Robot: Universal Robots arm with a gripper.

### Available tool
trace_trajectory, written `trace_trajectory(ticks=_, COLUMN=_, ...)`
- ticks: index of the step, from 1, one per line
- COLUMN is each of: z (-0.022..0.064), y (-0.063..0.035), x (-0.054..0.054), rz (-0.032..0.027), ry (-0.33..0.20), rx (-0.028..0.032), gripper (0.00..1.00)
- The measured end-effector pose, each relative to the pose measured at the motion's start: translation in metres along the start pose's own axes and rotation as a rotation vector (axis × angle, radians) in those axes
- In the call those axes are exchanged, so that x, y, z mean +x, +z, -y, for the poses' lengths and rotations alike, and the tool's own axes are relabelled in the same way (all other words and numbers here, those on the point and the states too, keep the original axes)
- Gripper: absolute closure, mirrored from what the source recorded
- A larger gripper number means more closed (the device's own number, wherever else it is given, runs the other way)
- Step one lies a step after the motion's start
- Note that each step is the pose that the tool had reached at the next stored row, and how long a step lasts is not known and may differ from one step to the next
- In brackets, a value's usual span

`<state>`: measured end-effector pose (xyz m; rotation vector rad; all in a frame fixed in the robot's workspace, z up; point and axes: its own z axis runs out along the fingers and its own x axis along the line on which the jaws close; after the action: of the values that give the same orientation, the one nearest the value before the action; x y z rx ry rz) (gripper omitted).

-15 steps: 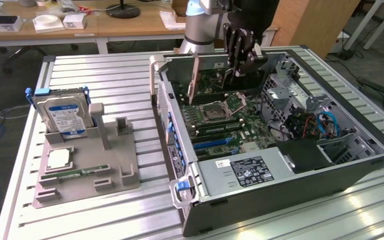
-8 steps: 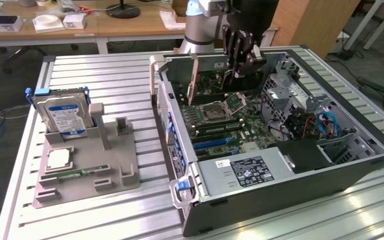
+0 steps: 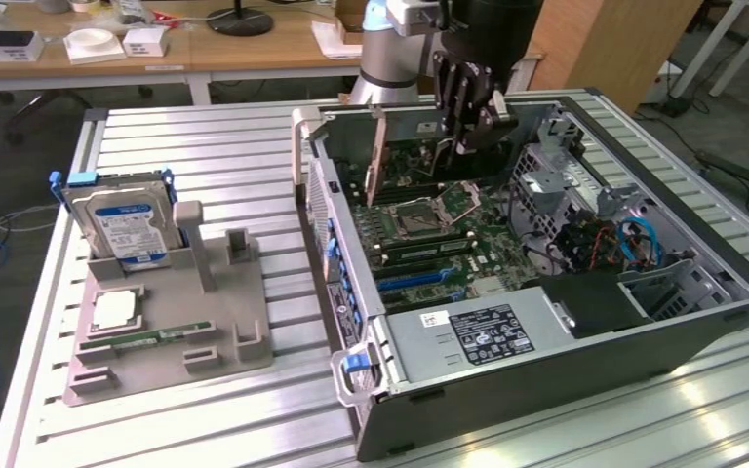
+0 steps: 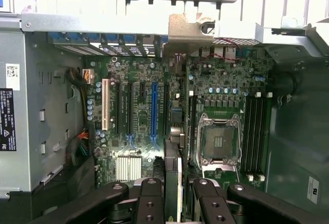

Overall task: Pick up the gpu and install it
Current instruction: 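Insert the gpu into the slot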

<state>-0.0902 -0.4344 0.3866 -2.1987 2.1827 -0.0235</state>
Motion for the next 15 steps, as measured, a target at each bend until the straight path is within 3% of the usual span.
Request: trace_trajectory(ticks=15, z=-0.0007, y=0.0024, x=0.0025, rz=-0.0004, ry=0.0, rx=0.0001, gripper=0.74)
